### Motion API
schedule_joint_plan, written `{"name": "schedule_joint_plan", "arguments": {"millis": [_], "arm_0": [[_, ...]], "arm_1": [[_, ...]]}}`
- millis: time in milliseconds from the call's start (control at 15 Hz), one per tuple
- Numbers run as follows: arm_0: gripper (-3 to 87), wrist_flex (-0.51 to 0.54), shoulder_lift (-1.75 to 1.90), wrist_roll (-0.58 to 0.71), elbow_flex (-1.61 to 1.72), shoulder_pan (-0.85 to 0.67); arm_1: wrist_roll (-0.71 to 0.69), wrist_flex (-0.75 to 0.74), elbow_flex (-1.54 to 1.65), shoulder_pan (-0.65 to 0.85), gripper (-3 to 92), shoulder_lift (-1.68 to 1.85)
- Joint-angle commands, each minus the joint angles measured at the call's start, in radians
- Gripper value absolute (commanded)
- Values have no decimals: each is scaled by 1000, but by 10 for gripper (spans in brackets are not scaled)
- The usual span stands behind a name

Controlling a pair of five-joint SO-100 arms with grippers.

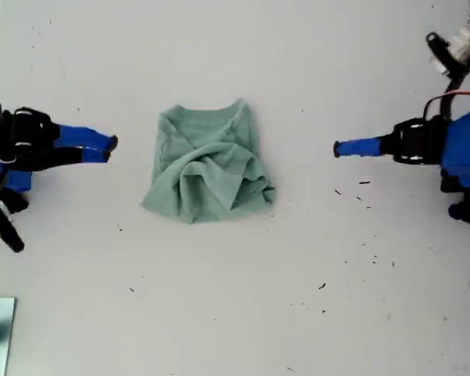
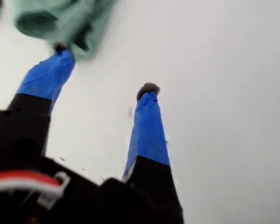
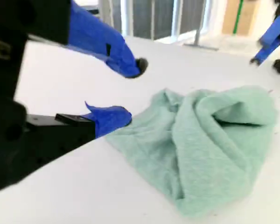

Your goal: Fold t shirt

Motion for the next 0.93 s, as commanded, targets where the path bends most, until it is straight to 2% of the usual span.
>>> {"name": "schedule_joint_plan", "arguments": {"millis": [0, 67, 133, 200, 267, 333, 400, 867], "arm_0": [[104, -48, 46, -86, 137, 121], [48, -80, 46, -86, 181, 173], [111, -118, 46, -110, 213, 233], [145, -66, 44, -110, 216, 259], [164, -54, 44, 2, 209, 258], [170, -51, 44, 120, 206, 262], [170, -54, 44, 138, 209, 268], [170, -54, 44, 140, 209, 272]], "arm_1": [[58, 21, 127, -28, 232, 14], [54, 46, 155, -25, 193, -6], [32, 44, 155, -31, 192, 11], [63, 48, 155, -32, 192, 11], [-9, 48, 155, -28, 191, 11], [-236, 48, 155, -21, 191, 11], [-407, 52, 153, -15, 187, 11], [-402, 52, 153, -23, 168, 11]]}}
